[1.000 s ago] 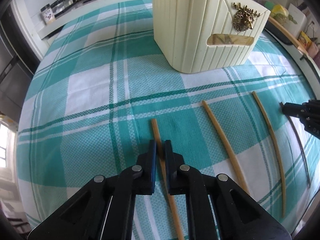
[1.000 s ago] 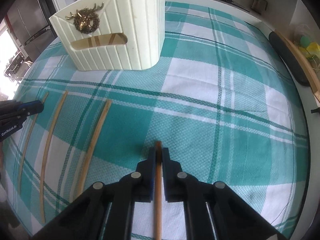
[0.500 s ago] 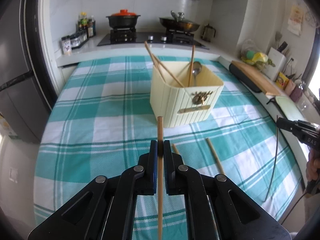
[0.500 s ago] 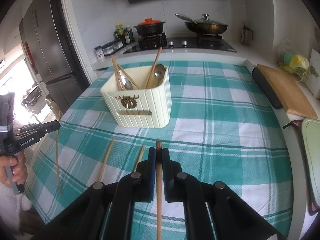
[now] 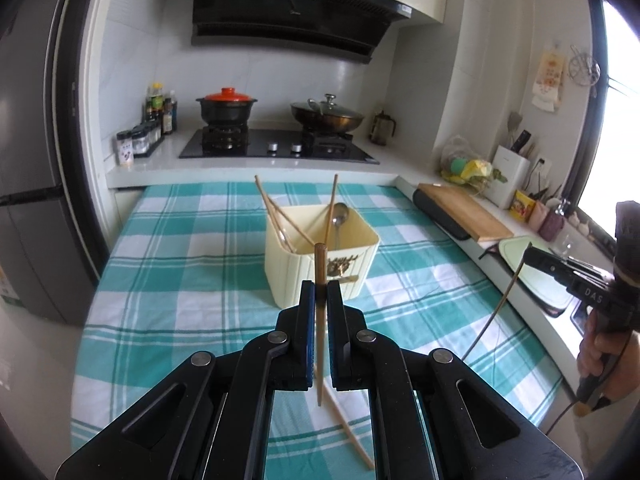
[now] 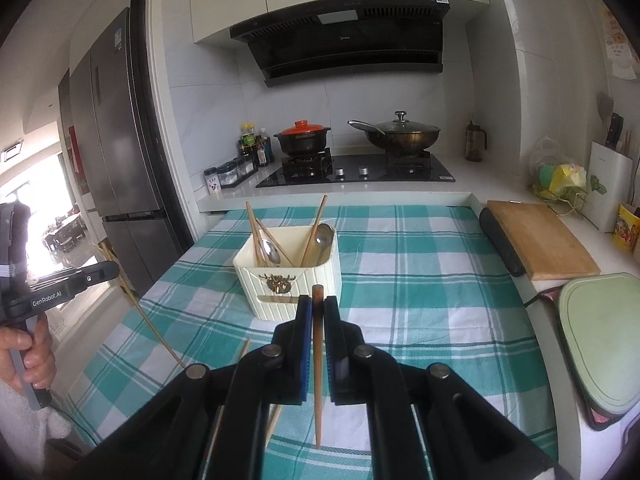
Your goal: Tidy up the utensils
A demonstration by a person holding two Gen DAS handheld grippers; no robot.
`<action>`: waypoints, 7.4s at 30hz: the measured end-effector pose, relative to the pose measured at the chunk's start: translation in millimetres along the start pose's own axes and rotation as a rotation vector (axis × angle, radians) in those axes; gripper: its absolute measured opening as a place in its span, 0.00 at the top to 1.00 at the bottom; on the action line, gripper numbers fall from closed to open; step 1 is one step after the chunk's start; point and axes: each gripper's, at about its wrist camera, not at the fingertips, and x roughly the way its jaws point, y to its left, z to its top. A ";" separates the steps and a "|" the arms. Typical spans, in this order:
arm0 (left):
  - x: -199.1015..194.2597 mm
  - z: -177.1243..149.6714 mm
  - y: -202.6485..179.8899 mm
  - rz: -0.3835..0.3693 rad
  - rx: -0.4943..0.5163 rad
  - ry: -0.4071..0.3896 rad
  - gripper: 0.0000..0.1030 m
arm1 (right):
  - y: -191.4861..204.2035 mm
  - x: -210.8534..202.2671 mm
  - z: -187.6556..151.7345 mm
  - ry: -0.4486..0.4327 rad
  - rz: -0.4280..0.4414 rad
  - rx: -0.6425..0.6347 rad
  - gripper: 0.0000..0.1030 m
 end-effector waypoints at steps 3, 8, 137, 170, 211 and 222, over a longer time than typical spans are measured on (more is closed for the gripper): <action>0.1 5.5 0.2 -0.001 -0.006 -0.007 0.97 | -1.8 -1.9 9.0 -0.016 0.004 0.005 0.94; 1.8 13.9 1.0 0.000 -0.006 -0.010 0.97 | -1.8 -4.2 26.4 -0.036 0.010 -0.003 0.94; 79.4 -139.5 1.2 0.150 -0.181 0.311 0.08 | 41.0 65.7 -161.8 0.261 -0.157 0.003 0.43; 90.8 -130.5 29.5 0.174 -0.251 0.322 0.08 | 67.2 164.7 -158.6 0.481 -0.062 -0.047 0.43; 130.7 -166.7 5.0 0.193 0.030 0.474 0.08 | 16.6 135.0 -157.2 0.513 -0.083 -0.037 0.57; 194.9 -109.9 11.2 0.061 0.064 0.572 0.17 | 15.9 195.8 -119.5 0.663 0.029 -0.164 0.57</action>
